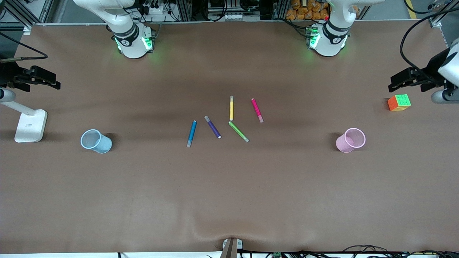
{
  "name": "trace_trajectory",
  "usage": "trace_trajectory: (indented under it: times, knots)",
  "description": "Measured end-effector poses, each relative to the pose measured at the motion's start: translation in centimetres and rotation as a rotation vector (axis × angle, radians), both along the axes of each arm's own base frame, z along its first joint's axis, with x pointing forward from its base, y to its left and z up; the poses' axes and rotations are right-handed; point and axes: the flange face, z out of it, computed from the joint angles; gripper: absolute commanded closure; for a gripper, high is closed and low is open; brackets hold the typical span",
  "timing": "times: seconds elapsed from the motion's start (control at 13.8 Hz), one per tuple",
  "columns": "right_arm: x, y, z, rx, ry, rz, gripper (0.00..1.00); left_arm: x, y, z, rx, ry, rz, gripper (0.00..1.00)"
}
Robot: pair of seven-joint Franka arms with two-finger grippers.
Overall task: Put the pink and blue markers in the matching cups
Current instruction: 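Move the left gripper out over the pink cup toward the markers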
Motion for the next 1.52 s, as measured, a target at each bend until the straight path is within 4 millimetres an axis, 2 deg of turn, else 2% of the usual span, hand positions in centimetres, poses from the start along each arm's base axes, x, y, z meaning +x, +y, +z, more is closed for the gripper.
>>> trace_trajectory:
  times: [0.36,0.72,0.94,1.16,1.52]
  knots:
    - [0.0,0.0,0.0,0.000,0.001,0.000,0.00,1.2,-0.9,-1.9,0.000,0.019,-0.015,0.00]
    - [0.0,0.0,0.0,0.000,0.001,0.000,0.00,3.4,-2.1,-5.4,-0.003,0.036,-0.034,0.00]
    - [0.0,0.0,0.0,0.000,0.001,0.000,0.00,4.1,-3.3,-6.8,-0.004,0.038,-0.049,0.00]
    - [0.0,0.0,-0.1,0.000,0.002,0.001,0.00,4.4,-5.3,-7.7,-0.001,0.042,-0.056,0.00]
    - [0.0,0.2,-0.5,0.001,0.016,0.004,0.00,5.0,-10.1,-10.2,0.008,0.046,-0.056,0.00]
